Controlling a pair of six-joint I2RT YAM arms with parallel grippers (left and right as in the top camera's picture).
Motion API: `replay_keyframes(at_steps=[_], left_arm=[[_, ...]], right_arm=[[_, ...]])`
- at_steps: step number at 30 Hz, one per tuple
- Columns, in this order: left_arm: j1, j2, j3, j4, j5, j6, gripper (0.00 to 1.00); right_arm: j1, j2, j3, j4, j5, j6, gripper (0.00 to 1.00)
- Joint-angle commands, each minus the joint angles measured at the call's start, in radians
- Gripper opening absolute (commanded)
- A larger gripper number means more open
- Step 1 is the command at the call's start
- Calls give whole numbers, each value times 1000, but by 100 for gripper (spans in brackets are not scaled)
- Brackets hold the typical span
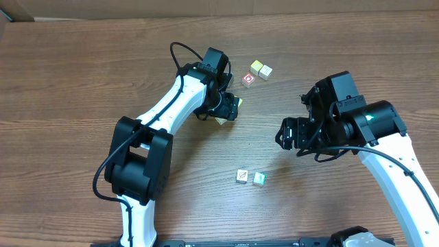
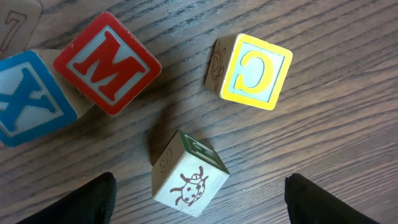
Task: Flip 3 blocks
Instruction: 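Open the left gripper and move it back to the block cluster, then grasp the green-bordered E block with the left gripper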
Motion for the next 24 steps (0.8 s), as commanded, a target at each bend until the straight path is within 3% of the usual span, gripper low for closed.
replay_keyframes(at_steps=[1, 15, 20, 24], left_arm=[[6, 28, 20, 2, -13, 48, 78], [8, 129, 35, -8, -19, 52, 60], [8, 129, 69, -46, -29, 52, 34], [11, 129, 84, -71, -29, 51, 28]], right_arm=[[6, -2, 2, 0, -12, 10, 88], [6, -2, 2, 0, -19, 10, 87], [6, -2, 2, 0, -19, 10, 87], [6, -2, 2, 1, -18, 10, 88]])
